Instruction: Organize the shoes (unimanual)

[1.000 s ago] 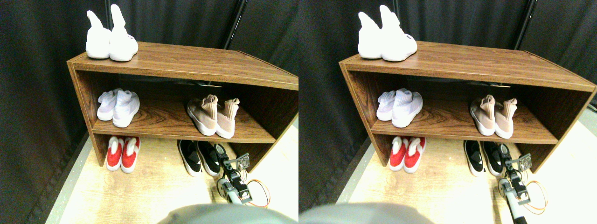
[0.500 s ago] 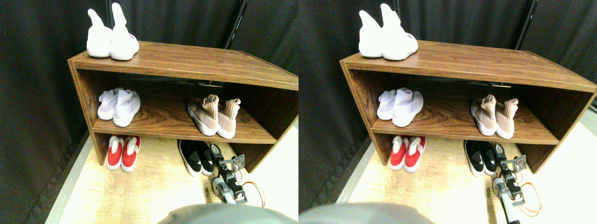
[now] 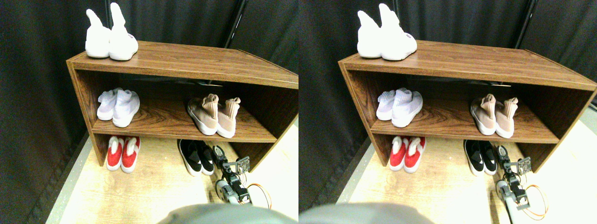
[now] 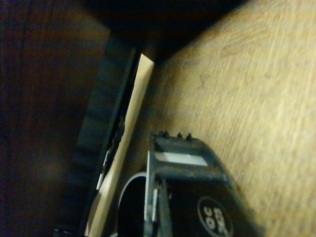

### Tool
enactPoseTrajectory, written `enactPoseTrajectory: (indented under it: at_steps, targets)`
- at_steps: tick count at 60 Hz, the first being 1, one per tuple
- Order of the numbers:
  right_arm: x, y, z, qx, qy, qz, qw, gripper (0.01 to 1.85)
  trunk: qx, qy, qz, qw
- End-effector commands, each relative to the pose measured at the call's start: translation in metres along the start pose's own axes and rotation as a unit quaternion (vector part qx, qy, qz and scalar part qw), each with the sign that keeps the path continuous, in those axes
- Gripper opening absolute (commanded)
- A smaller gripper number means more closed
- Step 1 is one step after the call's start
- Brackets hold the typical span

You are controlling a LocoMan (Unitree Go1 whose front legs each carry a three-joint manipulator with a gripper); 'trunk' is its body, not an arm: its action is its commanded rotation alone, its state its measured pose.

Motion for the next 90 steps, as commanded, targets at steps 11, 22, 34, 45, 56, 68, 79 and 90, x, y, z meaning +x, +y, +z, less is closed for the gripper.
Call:
enactPoseTrajectory:
  at_steps: [11,22,34,45,56,68,79,90]
  targets:
    - [-0.021,0.026,0.016,-0.021,0.008,0.079,0.997,0.06,-0.005,-0.0073,-0.009,0.9999]
    - [-0.042,0.032,0.024,-0.029,0.026,0.111,0.993,0.06,-0.005,-0.0124,-0.011,0.9998]
    - [-0.077,0.042,0.033,-0.019,0.038,0.127,0.991,0.06,-0.007,-0.0177,-0.014,0.9997]
    - [-0.105,0.053,0.042,-0.010,0.054,0.160,0.986,0.06,-0.008,-0.0265,-0.016,0.9995]
    - [-0.130,0.069,0.045,-0.018,0.058,0.180,0.982,0.06,-0.007,-0.0378,-0.020,0.9991]
    - [-0.150,0.085,0.043,-0.019,0.065,0.202,0.977,0.06,-0.004,-0.0480,-0.021,0.9986]
    - [-0.161,0.095,0.043,-0.023,0.069,0.224,0.972,0.06,-0.001,-0.0573,-0.022,0.9981]
    - [-0.175,0.104,0.043,-0.035,0.067,0.237,0.969,0.06,0.000,-0.0608,-0.022,0.9979]
